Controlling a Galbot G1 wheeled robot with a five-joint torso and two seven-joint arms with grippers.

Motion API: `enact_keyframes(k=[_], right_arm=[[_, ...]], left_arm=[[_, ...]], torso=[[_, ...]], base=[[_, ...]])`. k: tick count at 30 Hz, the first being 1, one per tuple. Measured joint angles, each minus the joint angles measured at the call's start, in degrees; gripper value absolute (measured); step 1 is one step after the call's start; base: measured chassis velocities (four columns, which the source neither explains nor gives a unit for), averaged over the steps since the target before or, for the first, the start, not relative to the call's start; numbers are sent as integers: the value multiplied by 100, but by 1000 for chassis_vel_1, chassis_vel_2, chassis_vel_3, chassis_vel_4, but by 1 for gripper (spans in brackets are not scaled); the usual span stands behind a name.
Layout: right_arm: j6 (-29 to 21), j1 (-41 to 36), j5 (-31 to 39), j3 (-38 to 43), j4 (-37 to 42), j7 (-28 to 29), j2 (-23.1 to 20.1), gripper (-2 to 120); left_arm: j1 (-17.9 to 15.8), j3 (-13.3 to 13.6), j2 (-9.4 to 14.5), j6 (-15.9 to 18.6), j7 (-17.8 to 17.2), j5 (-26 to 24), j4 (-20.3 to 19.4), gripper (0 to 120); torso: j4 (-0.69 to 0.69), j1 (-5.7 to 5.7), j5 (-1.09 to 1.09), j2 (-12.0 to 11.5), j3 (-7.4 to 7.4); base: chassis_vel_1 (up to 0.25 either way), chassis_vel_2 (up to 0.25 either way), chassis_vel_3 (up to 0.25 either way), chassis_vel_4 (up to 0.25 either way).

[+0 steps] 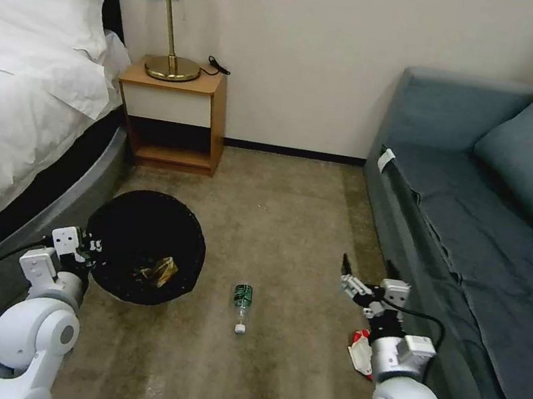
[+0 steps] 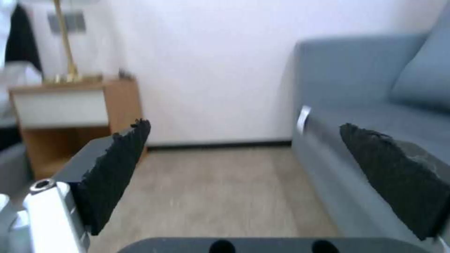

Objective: Pick up the trash bin, then pick up the garbage on the floor and place it into the trash bin.

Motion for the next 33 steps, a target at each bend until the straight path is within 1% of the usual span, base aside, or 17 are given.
enact_keyframes(k=[1, 3, 4, 5, 7, 9, 11, 12, 22, 27, 31, 33], right_arm=[[0, 0, 0, 0, 0, 0, 0, 100], [43, -188, -479, 108, 176, -102, 554, 100], [65, -227, -599, 127, 204, -135, 698, 100], [65, -227, -599, 127, 204, -135, 698, 100], [82, -304, -858, 132, 270, -199, 1042, 100], [81, -308, -879, 135, 274, -204, 1062, 100], [98, -322, -1280, 274, 289, -362, 1272, 100], [106, -322, -1392, 328, 303, -422, 1305, 100], [90, -312, -1400, 342, 285, -487, 1245, 100], [42, -254, -1351, 300, 214, -486, 1179, 100], [-55, -194, -1171, 252, 170, -474, 1056, 100], [-246, -94, -820, 115, 78, -449, 788, 100]], left_arm=[[0, 0, 0, 0, 0, 0, 0, 4], [-15, 5, -9, -29, 20, 29, 43, 4], [-20, 5, -9, -43, 25, 37, 57, 4], [-20, 5, -9, -43, 25, 37, 57, 4], [-32, -4, -5, -67, 47, 41, 87, 4], [-32, -5, -5, -68, 47, 41, 87, 4], [-32, -39, 27, -107, 75, 42, 98, 4], [-34, -51, 45, -128, 92, 41, 101, 4], [-69, -59, 55, -151, 119, 27, 94, 4], [-67, -56, 39, -151, 122, 36, 31, 4], [-84, -80, 37, -150, 132, 86, 25, 4], [-102, -89, -5, -172, 157, 130, -1, 4]], torso=[[0, 0, 0, 0, 0], [0, 0, 3, 0, 0], [0, 0, 2, 0, 0], [0, 0, 2, 0, 0], [0, 0, 2, 0, 0], [0, 0, 2, 0, 0], [1, 0, 3, 0, 0], [1, 0, 2, 0, 0], [1, 0, 3, 0, 0], [0, 0, 4, 0, 0], [1, 0, 3, 0, 0], [0, 0, 4, 0, 0]], base=[[0, 0, 0, 0], [0, 0, 0, 0], [0, 0, 0, 0], [0, 0, 0, 0], [0, 0, 0, 0], [0, 0, 0, 0], [0, 0, 0, 0], [0, 0, 0, 0], [0, 0, 0, 0], [0, 0, 0, 0], [0, 0, 0, 0], [0, 0, 0, 0]])
